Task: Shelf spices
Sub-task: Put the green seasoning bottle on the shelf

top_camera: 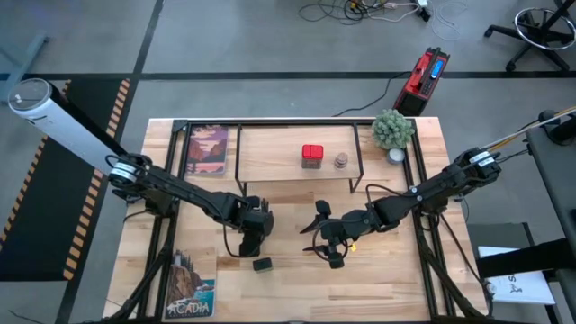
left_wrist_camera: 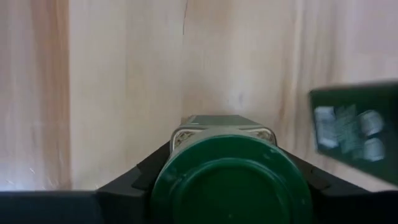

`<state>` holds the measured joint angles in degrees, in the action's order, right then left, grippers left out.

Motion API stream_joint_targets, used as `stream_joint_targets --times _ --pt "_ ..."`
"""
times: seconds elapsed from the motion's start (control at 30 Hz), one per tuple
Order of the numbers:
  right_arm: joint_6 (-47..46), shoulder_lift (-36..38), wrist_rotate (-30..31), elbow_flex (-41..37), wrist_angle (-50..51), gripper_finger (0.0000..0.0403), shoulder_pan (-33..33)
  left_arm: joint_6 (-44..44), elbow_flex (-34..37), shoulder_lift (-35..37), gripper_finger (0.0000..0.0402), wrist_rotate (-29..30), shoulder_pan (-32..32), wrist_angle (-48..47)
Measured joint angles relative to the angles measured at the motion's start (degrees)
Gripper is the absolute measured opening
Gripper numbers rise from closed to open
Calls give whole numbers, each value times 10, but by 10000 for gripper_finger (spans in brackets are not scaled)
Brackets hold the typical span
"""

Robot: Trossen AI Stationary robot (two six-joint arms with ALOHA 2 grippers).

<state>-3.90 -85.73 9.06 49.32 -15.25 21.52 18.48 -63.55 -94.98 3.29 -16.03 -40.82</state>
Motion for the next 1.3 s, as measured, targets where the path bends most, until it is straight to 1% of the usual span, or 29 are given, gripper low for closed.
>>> stream_joint_targets --times 0.2,0.33,0.43,0.6,0.73,0.97,1.23,1.3 --pt "0 0 0 -1 0 204 0 -25 -72 2 185 1 0 -43" --pt "-2 0 0 -1 0 208 0 -54 -132 2 194 8 0 -72" --pt "-2 0 0 -3 1 210 0 -79 -180 2 192 35 0 -120" --pt "-2 0 0 -4 1 206 0 -108 -258 2 187 108 10 -207" --pt "-2 0 0 -4 1 204 0 -132 -310 2 193 134 28 -246" --pt "-4 0 0 -6 0 207 0 -188 -361 2 192 137 82 -290" --pt "-7 0 0 -9 3 200 0 -252 -371 10 193 136 181 -313" --pt "-6 0 0 -9 3 200 0 -267 -371 13 193 121 209 -313"
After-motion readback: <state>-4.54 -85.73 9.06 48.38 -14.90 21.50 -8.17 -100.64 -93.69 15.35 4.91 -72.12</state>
